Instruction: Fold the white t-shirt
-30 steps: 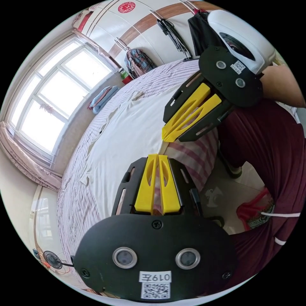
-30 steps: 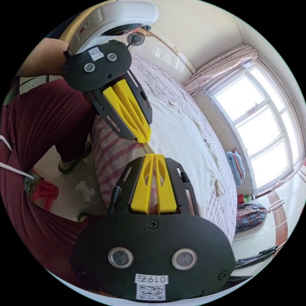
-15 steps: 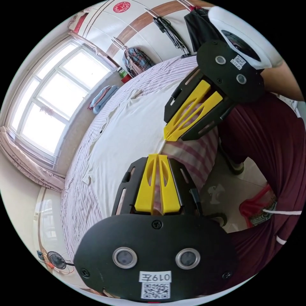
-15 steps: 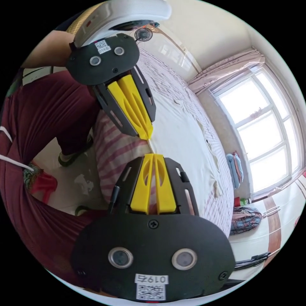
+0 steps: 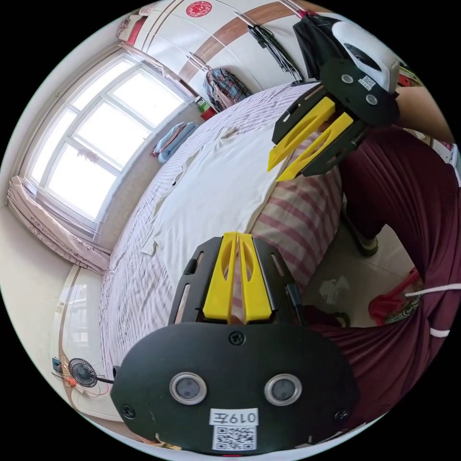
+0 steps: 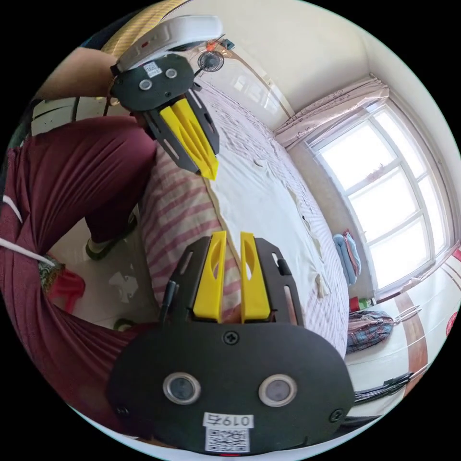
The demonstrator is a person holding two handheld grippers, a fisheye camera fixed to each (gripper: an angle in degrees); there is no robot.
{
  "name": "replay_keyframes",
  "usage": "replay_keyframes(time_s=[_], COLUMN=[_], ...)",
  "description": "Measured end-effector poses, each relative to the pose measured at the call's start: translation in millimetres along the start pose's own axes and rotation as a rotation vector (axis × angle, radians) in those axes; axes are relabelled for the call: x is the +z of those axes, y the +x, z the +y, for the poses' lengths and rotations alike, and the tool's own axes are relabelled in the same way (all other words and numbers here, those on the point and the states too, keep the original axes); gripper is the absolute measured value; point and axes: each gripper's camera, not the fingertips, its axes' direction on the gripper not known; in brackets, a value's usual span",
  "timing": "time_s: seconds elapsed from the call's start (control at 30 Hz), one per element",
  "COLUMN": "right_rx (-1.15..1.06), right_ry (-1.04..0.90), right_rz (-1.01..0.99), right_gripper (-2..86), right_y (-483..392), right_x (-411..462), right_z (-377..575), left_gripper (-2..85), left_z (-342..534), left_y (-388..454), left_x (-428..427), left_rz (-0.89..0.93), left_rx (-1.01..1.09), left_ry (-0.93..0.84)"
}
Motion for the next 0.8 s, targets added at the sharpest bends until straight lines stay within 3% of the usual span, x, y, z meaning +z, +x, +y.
replay_keyframes(time_s=[0.33,0.8], right_rx=[-0.057,-0.05], right_ry=[0.011,-0.038], right_rz=[-0.06,-0.049], right_gripper=[5.7,3.2], right_y=[-6,10], right_x=[29,44], right_z=[-62,-68], left_gripper=[0.6,0.3], left_z=[10,16], left_y=[-12,-16], left_x=[7,10], left_rz=[0.037,0.053], left_rx=[0.01,0.035], left_ry=[-0.036,-0.026])
